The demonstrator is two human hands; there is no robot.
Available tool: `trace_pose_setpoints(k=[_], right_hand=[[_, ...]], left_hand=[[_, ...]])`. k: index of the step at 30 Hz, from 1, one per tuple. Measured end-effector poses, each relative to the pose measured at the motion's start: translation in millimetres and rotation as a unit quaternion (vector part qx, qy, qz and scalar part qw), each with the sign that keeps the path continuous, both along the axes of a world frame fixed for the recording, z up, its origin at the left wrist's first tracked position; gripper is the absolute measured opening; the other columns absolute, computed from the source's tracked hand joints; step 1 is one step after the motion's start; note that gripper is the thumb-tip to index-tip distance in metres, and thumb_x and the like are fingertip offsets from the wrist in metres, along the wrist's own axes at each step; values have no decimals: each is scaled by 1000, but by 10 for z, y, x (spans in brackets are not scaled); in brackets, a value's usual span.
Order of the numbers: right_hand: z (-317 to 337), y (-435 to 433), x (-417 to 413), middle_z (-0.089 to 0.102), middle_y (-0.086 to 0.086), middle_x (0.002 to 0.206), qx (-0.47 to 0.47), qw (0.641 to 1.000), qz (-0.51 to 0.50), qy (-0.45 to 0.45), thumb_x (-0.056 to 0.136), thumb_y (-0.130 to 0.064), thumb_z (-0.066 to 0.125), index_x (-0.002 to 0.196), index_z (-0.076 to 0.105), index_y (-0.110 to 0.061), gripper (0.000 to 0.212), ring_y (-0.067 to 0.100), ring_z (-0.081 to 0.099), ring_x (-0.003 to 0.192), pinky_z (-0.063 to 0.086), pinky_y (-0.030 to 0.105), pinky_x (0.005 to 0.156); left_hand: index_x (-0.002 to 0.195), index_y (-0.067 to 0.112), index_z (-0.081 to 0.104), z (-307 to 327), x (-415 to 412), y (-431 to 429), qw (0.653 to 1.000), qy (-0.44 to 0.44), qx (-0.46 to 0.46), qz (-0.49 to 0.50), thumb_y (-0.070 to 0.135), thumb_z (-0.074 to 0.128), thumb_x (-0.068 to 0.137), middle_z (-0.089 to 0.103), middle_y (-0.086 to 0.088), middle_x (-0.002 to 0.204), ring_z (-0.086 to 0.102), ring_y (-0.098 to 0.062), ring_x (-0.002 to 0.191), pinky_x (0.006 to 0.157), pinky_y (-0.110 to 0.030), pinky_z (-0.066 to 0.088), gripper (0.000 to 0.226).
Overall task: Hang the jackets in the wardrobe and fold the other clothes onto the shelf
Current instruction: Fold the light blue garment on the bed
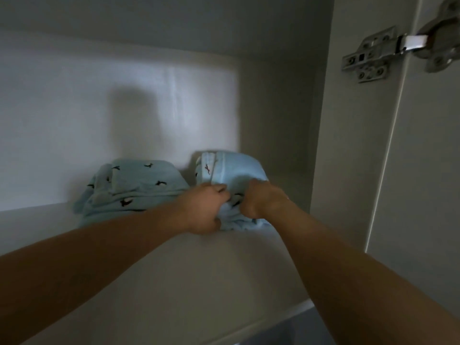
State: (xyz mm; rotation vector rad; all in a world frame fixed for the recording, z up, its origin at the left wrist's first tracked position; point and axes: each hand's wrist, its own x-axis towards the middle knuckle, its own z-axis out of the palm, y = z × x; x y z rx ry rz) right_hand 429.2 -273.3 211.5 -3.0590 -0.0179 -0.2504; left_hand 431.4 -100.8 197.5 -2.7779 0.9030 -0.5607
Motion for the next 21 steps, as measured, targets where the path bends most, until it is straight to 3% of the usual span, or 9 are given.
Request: trace_pose_setpoints(k=[2,4,11,15,21], right_hand=[[-27,-38,66,55,17,139,55,998,11,18,87,-34,63,152,26,-10,78,34,56,124,45,38,88],[-81,-60,133,51,19,142,55,998,28,31,90,-30,61,158,10,-15,87,38,51,128,44,41,93],[-174,-24,446,34,17,156,76,995,53,34,95,-28,60,160,8,-19,83,36,40,140,39,44,112],[-219,122,604,30,16,155,53,996,60,48,89,-25,71,159,8,-24,94,39,40,139,39,55,111],[-316,175,726,29,18,154,19,997,67,27,92,-26,71,157,16,-26,85,42,40,139,40,54,110]], left_hand=[[124,21,59,-49,38,2,1000,5,-22,-1,34,66,82,49,-2,140,58,-29,116,91,-42,51,45],[132,21,56,-123,101,-26,1000,1,-27,10,31,62,90,36,-4,156,53,-30,127,100,-40,48,44],[159,22,24,-220,364,35,997,43,-21,62,38,47,103,6,-10,170,29,-31,149,118,-41,33,63],[160,20,22,-255,523,121,995,-3,43,93,38,42,104,8,-13,169,34,-31,146,116,-42,34,62],[161,20,17,-362,666,162,991,-21,73,112,40,41,101,6,-15,169,25,-31,151,122,-45,18,67]])
